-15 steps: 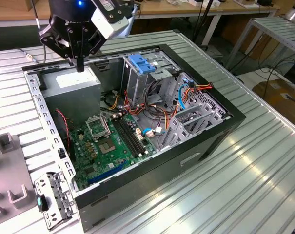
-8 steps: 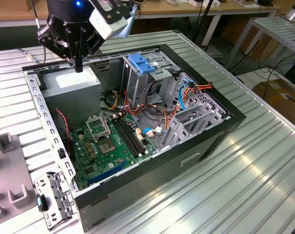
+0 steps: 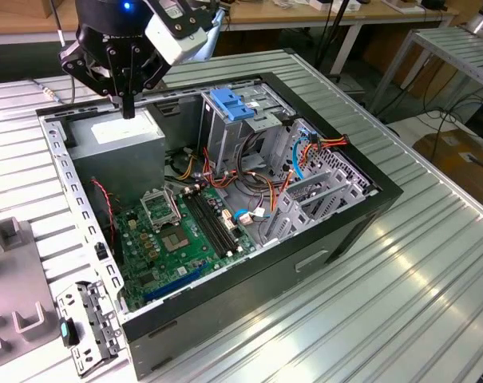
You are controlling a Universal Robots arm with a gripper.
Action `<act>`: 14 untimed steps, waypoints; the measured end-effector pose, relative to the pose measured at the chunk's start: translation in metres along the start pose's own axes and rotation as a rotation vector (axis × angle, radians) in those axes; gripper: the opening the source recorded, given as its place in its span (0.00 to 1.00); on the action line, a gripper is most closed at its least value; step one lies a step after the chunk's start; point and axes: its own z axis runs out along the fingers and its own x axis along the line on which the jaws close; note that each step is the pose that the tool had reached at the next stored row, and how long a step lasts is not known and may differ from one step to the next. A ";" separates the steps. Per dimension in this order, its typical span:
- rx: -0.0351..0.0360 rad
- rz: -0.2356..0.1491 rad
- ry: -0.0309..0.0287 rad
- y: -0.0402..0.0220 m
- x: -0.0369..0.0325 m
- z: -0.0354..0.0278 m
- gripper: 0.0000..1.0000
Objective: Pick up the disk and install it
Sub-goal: 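Reach for the disk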
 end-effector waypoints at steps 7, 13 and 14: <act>0.0001 0.000 0.0000 -0.0003 0.0036 -0.0001 0.11; -0.0001 0.000 -0.0001 -0.0011 0.0145 -0.0003 0.11; 0.0000 0.000 -0.0001 -0.0013 0.0170 -0.0004 0.11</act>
